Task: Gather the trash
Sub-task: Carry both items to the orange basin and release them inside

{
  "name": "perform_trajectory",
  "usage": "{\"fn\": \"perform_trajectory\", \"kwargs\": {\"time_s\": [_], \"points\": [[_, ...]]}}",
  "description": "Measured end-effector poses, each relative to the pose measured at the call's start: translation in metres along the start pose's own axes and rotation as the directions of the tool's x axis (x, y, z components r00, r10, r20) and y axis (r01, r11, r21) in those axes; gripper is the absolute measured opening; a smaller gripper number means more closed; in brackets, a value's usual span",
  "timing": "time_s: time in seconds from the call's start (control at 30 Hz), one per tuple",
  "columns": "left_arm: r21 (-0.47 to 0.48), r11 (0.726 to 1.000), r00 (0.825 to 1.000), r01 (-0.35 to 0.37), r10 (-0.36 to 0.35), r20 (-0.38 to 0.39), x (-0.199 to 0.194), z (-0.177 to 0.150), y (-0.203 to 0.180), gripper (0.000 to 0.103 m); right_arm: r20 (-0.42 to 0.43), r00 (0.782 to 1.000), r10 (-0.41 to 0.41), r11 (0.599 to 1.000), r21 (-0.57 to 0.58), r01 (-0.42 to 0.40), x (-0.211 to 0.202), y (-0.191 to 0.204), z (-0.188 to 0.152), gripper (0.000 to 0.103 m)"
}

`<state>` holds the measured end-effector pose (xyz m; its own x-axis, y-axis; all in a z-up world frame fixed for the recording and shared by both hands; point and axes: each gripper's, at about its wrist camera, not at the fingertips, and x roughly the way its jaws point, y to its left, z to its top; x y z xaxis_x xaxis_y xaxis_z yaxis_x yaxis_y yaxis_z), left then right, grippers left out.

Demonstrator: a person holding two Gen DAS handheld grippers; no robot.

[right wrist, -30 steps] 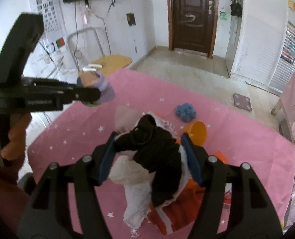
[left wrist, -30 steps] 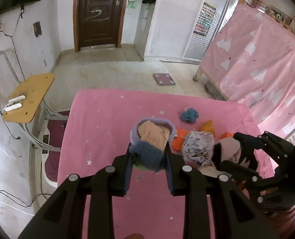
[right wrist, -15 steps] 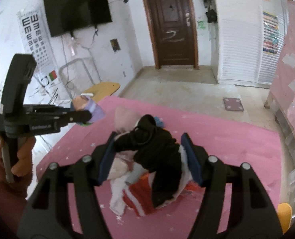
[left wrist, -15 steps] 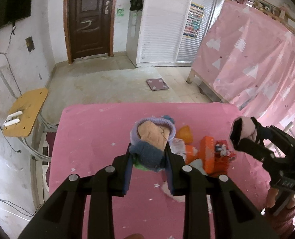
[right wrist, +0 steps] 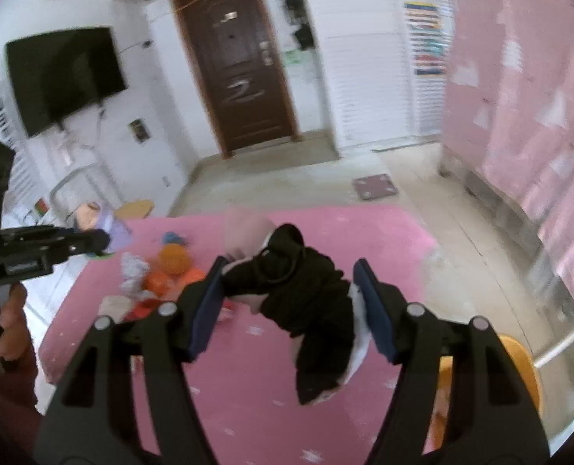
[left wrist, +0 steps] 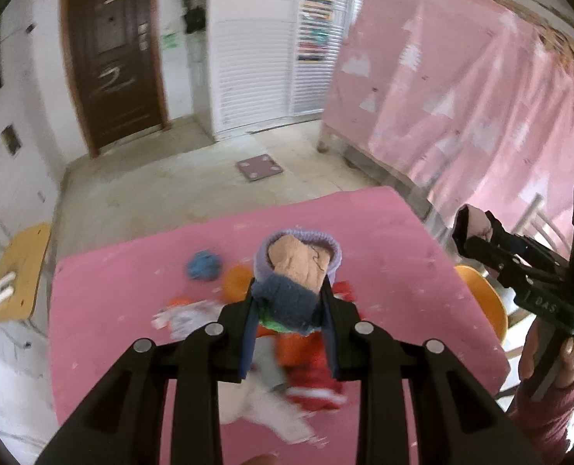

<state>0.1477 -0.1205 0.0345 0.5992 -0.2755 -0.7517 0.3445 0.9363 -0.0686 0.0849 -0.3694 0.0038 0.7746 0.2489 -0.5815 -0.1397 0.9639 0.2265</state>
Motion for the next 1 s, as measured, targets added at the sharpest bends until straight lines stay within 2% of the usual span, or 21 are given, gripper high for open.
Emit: {"fn": "perform_trajectory", "kwargs": {"time_s": [0.3,0.5,0.57,0.63,0.67,0.7,0.87,1.0], "points": [[0.152,0.987,0.998,0.052,-0.047,-0.033,0.027,0.013,-0.100,0.021,0.028,0.993,-0.119,0.988,0.103,0.115,-0.034,-0.078,-0.023,0.065],[0.223,0.972,0.995,0.078,-0.060,-0.086,0.049,0.012,-0.154,0.021,-0.020,0.982,-0.187,0.965,0.181,0.188,-0.037,-0.131,-0.049,0.066],[0.235,0.967,0.991,0.102,-0.078,-0.109,0.058,0.011,-0.172,0.021,-0.036,0.979,-0.199,0.957,0.208,0.202,-0.038,-0.143,-0.056,0.070],[0.243,0.961,0.985,0.135,-0.104,-0.139,0.067,0.009,-0.190,0.021,-0.051,0.975,-0.215,0.946,0.237,0.220,-0.040,-0.160,-0.063,0.073],[0.244,0.958,0.982,0.150,-0.115,-0.151,0.072,0.007,-0.198,0.021,-0.061,0.974,-0.219,0.940,0.255,0.227,-0.041,-0.168,-0.065,0.081],[0.245,0.955,0.979,0.165,-0.127,-0.161,0.076,0.005,-0.206,0.021,-0.066,0.974,-0.216,0.935,0.273,0.226,-0.042,-0.174,-0.067,0.084],[0.235,0.938,0.952,0.256,-0.203,-0.227,0.097,-0.003,-0.246,0.021,-0.028,0.973,-0.227,0.918,0.329,0.224,-0.057,-0.194,-0.072,0.084],[0.229,0.925,0.932,0.303,-0.239,-0.271,0.109,-0.008,-0.271,0.021,0.007,0.971,-0.240,0.896,0.387,0.219,-0.072,-0.207,-0.076,0.084]]}}
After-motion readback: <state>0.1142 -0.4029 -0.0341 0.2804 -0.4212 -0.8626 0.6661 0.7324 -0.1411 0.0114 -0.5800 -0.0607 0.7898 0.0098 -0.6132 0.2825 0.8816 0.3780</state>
